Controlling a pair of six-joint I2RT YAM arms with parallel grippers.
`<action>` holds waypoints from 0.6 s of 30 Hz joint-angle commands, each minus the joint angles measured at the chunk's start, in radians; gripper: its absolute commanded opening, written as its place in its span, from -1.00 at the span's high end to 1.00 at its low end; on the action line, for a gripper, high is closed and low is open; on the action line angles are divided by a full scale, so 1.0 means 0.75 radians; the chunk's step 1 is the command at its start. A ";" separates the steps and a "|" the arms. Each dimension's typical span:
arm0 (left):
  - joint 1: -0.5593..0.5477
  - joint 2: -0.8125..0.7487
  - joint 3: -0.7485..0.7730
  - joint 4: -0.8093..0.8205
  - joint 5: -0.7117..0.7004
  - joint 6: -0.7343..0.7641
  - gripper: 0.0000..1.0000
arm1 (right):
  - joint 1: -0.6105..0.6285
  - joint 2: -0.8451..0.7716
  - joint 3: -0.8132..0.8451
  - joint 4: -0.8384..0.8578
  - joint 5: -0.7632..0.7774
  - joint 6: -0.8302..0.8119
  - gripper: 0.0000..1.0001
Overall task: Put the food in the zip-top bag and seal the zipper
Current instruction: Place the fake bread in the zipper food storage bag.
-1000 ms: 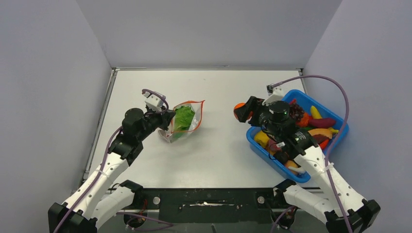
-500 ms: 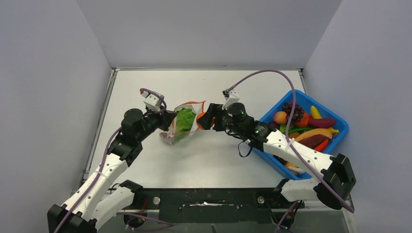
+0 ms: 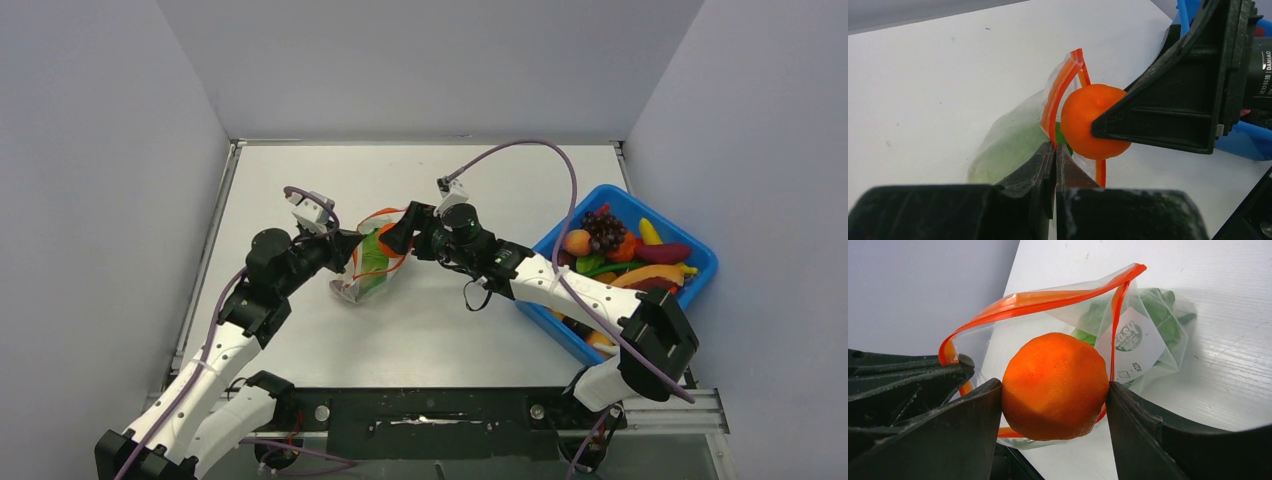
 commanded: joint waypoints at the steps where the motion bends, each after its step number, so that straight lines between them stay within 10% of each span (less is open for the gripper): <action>1: -0.005 -0.043 0.004 0.090 0.041 -0.016 1.00 | 0.025 0.014 0.113 0.061 0.056 0.053 -0.22; 18: -0.004 -0.055 -0.016 0.100 0.048 -0.018 1.00 | 0.063 0.052 0.314 -0.262 0.079 0.084 -0.28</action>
